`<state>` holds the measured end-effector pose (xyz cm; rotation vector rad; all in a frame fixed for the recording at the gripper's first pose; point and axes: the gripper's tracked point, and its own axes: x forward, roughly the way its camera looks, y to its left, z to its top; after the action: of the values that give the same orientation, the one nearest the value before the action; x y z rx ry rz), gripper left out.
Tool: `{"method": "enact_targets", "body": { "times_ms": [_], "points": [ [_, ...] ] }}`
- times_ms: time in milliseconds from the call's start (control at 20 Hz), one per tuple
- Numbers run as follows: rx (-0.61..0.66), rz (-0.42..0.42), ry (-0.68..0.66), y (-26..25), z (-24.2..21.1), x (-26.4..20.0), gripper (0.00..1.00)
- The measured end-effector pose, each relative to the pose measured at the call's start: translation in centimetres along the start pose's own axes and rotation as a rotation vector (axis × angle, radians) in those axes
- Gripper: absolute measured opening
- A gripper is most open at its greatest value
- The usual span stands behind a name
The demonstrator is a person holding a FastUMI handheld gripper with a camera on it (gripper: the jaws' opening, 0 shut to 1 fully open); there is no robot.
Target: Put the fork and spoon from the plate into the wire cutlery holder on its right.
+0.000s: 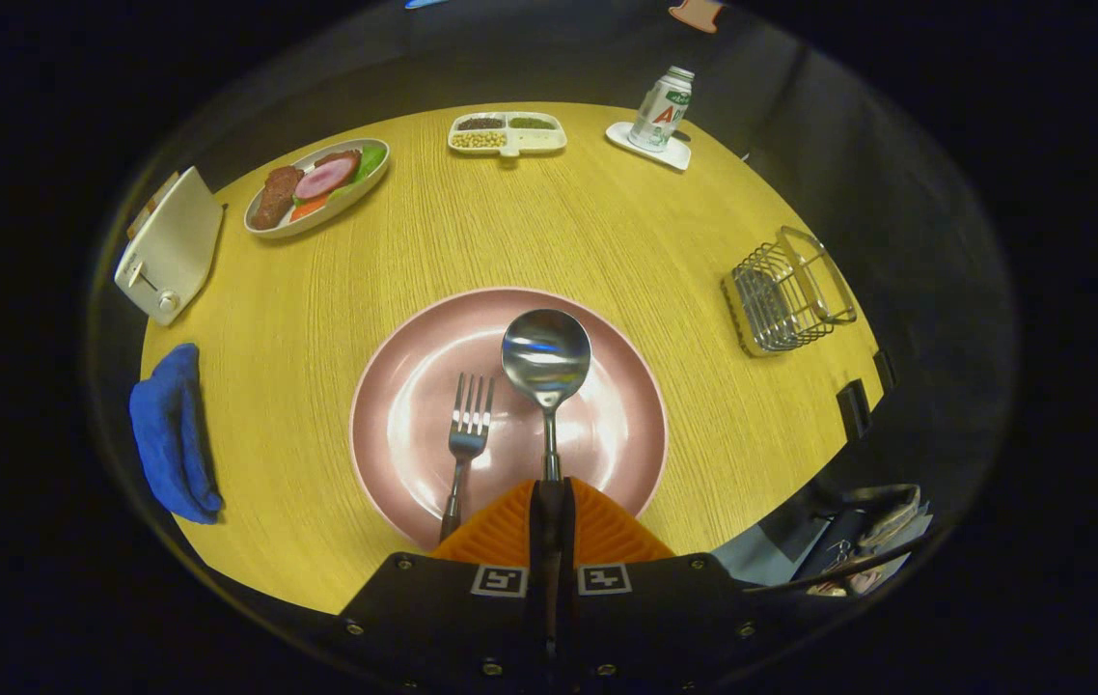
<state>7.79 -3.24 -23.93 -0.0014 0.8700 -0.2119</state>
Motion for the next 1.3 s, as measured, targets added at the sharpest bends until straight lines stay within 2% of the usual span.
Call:
{"method": "enact_targets", "body": {
  "times_ms": [350,600,1050,1300],
  "points": [
    [0.016,-0.046,-0.063,-2.8,3.5,-2.6,0.05],
    [0.051,-0.115,-0.072,-7.9,5.4,-2.9,0.05],
    [0.151,-0.184,0.003,-16.9,6.3,-0.2,0.05],
    [0.197,-0.178,0.047,-19.8,6.4,1.2,0.05]
  ]
}}
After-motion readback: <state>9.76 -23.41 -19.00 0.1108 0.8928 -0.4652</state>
